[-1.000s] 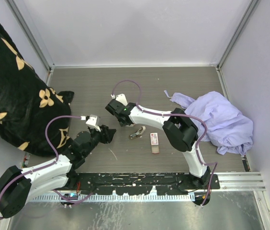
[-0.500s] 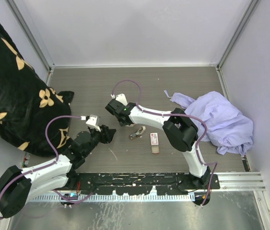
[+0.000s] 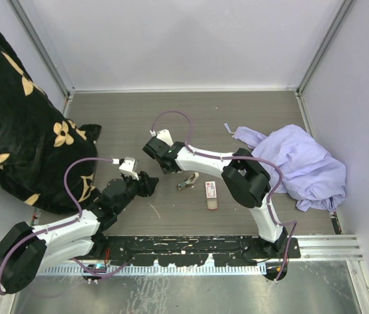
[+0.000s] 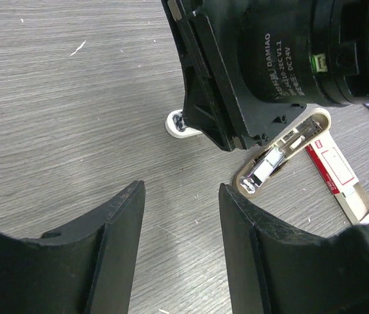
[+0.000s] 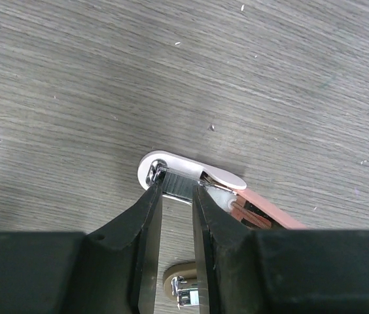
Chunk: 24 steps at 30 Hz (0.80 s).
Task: Load the staples into the stapler
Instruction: Install the staple into the stapler.
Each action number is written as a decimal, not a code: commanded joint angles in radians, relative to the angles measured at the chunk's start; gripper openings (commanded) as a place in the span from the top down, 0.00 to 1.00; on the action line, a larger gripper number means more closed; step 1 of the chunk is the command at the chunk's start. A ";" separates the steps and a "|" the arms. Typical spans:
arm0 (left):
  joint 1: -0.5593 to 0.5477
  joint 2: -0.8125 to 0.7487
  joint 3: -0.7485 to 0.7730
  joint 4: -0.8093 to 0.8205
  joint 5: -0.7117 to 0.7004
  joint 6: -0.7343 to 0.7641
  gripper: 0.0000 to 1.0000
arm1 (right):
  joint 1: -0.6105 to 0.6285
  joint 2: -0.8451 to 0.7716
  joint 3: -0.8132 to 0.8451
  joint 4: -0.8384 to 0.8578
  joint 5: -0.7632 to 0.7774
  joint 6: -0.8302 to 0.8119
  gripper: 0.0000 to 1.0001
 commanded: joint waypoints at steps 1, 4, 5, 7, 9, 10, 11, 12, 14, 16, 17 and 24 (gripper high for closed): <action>-0.004 0.001 0.010 0.055 0.001 -0.010 0.49 | 0.022 -0.046 -0.024 0.029 -0.001 0.019 0.71; -0.004 0.002 0.009 0.056 0.001 -0.008 0.49 | 0.029 -0.055 -0.043 0.029 -0.004 0.019 0.71; -0.003 0.001 0.009 0.055 0.001 -0.009 0.49 | 0.031 -0.060 -0.049 0.030 -0.004 0.018 0.71; -0.004 -0.001 0.009 0.054 0.003 -0.008 0.49 | 0.036 -0.071 -0.061 0.030 -0.002 0.013 0.72; -0.004 -0.002 0.009 0.054 0.003 -0.008 0.49 | 0.038 -0.082 -0.073 0.033 -0.003 0.005 0.72; -0.004 -0.002 0.009 0.055 0.004 -0.008 0.49 | 0.039 -0.088 -0.079 0.035 -0.003 0.000 0.72; -0.004 -0.002 0.009 0.055 0.004 -0.008 0.49 | 0.039 -0.093 -0.087 0.040 -0.003 -0.004 0.72; -0.004 -0.002 0.009 0.055 0.004 -0.008 0.49 | 0.038 -0.097 -0.091 0.045 -0.001 -0.009 0.72; -0.003 -0.001 0.009 0.054 0.004 -0.008 0.49 | 0.039 -0.098 -0.093 0.048 0.006 -0.023 0.72; -0.003 -0.001 0.010 0.053 0.005 -0.007 0.49 | 0.038 -0.093 -0.084 0.048 0.011 -0.034 0.72; -0.004 0.001 0.012 0.053 0.005 -0.007 0.49 | 0.039 -0.090 -0.078 0.047 0.013 -0.039 0.72; -0.004 0.006 0.029 0.044 0.004 0.004 0.49 | 0.038 -0.096 -0.035 0.046 0.013 -0.060 0.71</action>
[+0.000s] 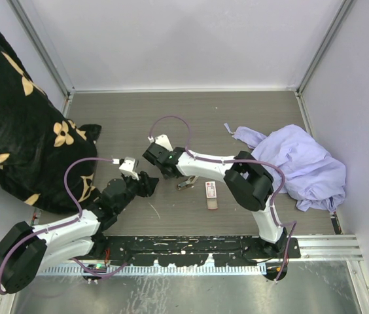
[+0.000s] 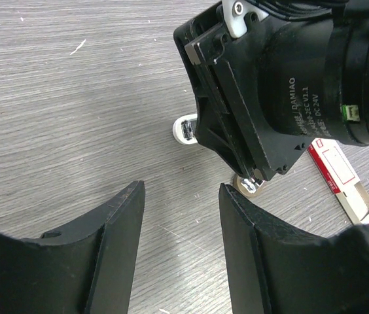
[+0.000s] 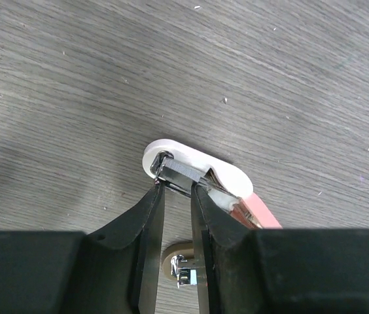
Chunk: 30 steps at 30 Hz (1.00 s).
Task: Load the staples into the stapler
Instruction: Install the staple into the stapler.
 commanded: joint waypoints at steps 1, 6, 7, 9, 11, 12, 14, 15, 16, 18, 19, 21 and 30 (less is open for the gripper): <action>-0.004 0.001 0.031 0.041 0.002 0.005 0.49 | 0.003 -0.054 0.054 0.010 0.010 -0.025 0.71; -0.003 -0.011 0.044 0.019 0.000 0.013 0.48 | 0.002 -0.088 0.064 0.007 0.004 -0.033 0.69; -0.004 -0.014 0.045 0.015 -0.001 0.013 0.48 | 0.003 -0.095 0.063 0.006 0.003 -0.034 0.68; -0.004 -0.016 0.046 0.011 -0.002 0.012 0.48 | -0.001 -0.109 0.060 0.006 0.001 -0.034 0.68; -0.003 -0.017 0.048 0.010 -0.003 0.007 0.47 | -0.003 -0.121 0.055 0.005 -0.003 -0.033 0.68; -0.004 -0.016 0.050 0.007 -0.005 0.001 0.47 | -0.005 -0.127 0.051 0.006 -0.004 -0.031 0.68; -0.003 -0.014 0.061 -0.007 0.000 -0.009 0.46 | -0.010 -0.147 0.039 0.006 -0.006 -0.026 0.68; -0.003 -0.013 0.070 -0.018 -0.001 -0.017 0.46 | -0.015 -0.159 0.031 0.006 -0.006 -0.023 0.67; -0.003 -0.008 0.082 -0.033 0.001 -0.025 0.45 | -0.018 -0.173 0.022 0.006 -0.007 -0.021 0.67; -0.002 0.007 0.111 -0.064 0.017 -0.037 0.44 | -0.031 -0.210 -0.006 0.007 -0.013 -0.013 0.65; -0.003 0.020 0.137 -0.080 0.030 -0.042 0.41 | -0.039 -0.233 -0.024 0.009 -0.018 -0.010 0.64; -0.003 0.055 0.178 -0.104 0.064 -0.050 0.38 | -0.057 -0.280 -0.069 0.019 -0.031 -0.005 0.61; 0.040 0.296 0.362 -0.073 0.309 -0.073 0.30 | -0.216 -0.460 -0.349 0.177 -0.253 0.039 0.48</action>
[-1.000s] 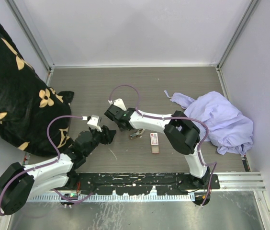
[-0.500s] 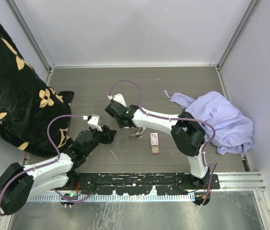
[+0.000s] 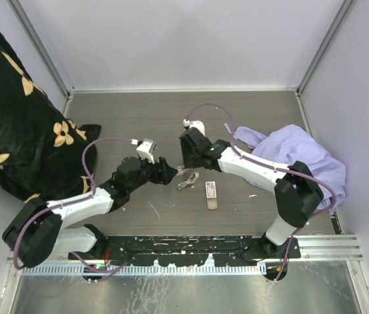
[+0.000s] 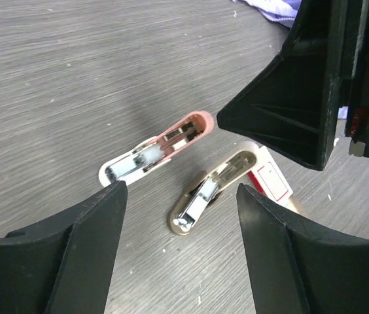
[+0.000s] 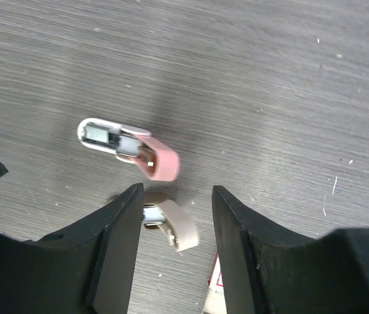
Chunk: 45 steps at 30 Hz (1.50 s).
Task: Load the staples into the stapler
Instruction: Adjust the staple in the stapler.
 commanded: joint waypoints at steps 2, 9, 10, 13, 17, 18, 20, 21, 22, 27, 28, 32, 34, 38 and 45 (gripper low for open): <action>0.062 0.163 0.119 0.057 0.209 -0.043 0.30 | -0.076 -0.088 -0.122 0.149 -0.164 0.052 0.45; 0.180 0.412 0.229 0.201 0.452 -0.151 0.32 | -0.128 -0.155 -0.220 0.227 -0.187 0.073 0.42; 0.189 0.437 0.234 0.222 0.462 -0.164 0.33 | -0.133 -0.167 -0.230 0.236 -0.189 0.073 0.42; 0.194 0.485 0.251 0.248 0.455 -0.169 0.34 | -0.147 -0.196 -0.261 0.258 -0.207 0.077 0.40; 0.194 0.517 0.268 0.215 0.411 -0.127 0.35 | -0.156 -0.213 -0.283 0.275 -0.223 0.080 0.40; 0.194 0.523 0.274 0.200 0.408 -0.115 0.36 | -0.157 -0.214 -0.286 0.276 -0.225 0.079 0.40; 0.194 0.544 0.294 0.174 0.416 -0.101 0.36 | -0.158 -0.217 -0.289 0.280 -0.227 0.079 0.40; 0.194 0.555 0.301 0.168 0.424 -0.101 0.36 | -0.159 -0.218 -0.291 0.282 -0.227 0.080 0.40; 0.194 0.567 0.307 0.162 0.432 -0.102 0.36 | -0.161 -0.219 -0.291 0.286 -0.227 0.080 0.40; 0.194 0.591 0.306 0.135 0.461 -0.098 0.37 | -0.166 -0.223 -0.287 0.289 -0.230 0.079 0.40; 0.194 0.592 0.303 0.128 0.465 -0.097 0.37 | -0.165 -0.225 -0.288 0.290 -0.230 0.080 0.40; 0.187 0.580 0.283 0.128 0.491 -0.105 0.37 | -0.168 -0.235 -0.290 0.291 -0.228 0.080 0.40; 0.179 0.565 0.272 0.127 0.498 -0.105 0.37 | -0.170 -0.238 -0.290 0.291 -0.227 0.080 0.40; 0.164 0.546 0.254 0.128 0.515 -0.120 0.37 | -0.171 -0.239 -0.290 0.291 -0.229 0.081 0.39; 0.150 0.505 0.206 0.134 0.508 -0.136 0.37 | -0.171 -0.241 -0.286 0.290 -0.228 0.070 0.39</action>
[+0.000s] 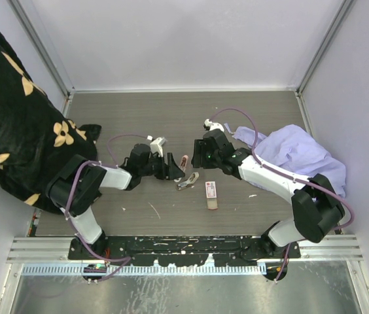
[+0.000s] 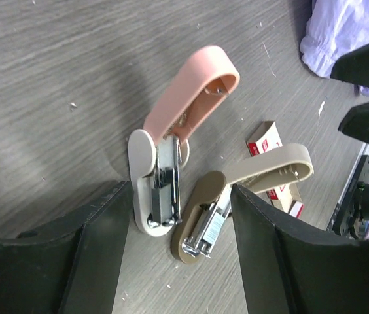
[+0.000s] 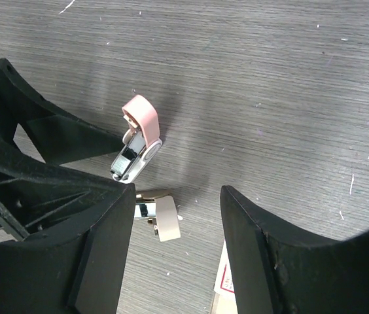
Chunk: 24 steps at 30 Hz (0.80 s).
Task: Load the staples into the stapler
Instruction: Adjust the staple in the stapler.
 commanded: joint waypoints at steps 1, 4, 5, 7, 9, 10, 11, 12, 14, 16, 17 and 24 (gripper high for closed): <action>-0.007 -0.073 -0.025 0.023 0.021 -0.011 0.37 | -0.004 -0.039 0.007 0.042 -0.001 -0.001 0.40; -0.007 -0.109 -0.034 0.008 -0.009 -0.027 0.38 | -0.005 -0.041 0.010 0.036 -0.002 -0.002 0.39; -0.006 -0.121 -0.036 -0.006 -0.033 -0.037 0.39 | -0.004 -0.042 0.009 0.034 -0.003 -0.001 0.39; -0.006 -0.146 -0.035 -0.048 -0.075 -0.068 0.43 | -0.004 -0.046 0.008 0.032 -0.002 -0.001 0.40; -0.007 -0.165 -0.034 -0.085 -0.113 -0.092 0.48 | -0.004 -0.048 0.005 0.028 0.000 -0.001 0.39; -0.007 -0.171 -0.030 -0.105 -0.127 -0.105 0.50 | -0.004 -0.048 0.004 0.028 0.002 0.000 0.40; -0.006 -0.171 -0.026 -0.121 -0.134 -0.114 0.51 | -0.004 -0.048 0.003 0.027 0.003 0.001 0.39; -0.006 -0.165 -0.020 -0.136 -0.135 -0.118 0.53 | -0.004 -0.048 0.004 0.027 0.003 0.001 0.39; -0.006 -0.150 -0.010 -0.147 -0.133 -0.128 0.58 | -0.005 -0.047 0.004 0.027 0.002 0.001 0.39; -0.006 -0.133 -0.003 -0.138 -0.125 -0.138 0.61 | -0.005 -0.044 0.007 0.027 -0.001 0.001 0.40; -0.006 -0.126 0.000 -0.140 -0.125 -0.140 0.62 | -0.004 -0.043 0.008 0.027 -0.002 0.001 0.39; -0.007 -0.087 0.023 -0.147 -0.103 -0.140 0.68 | -0.004 -0.041 0.004 0.027 0.001 0.002 0.39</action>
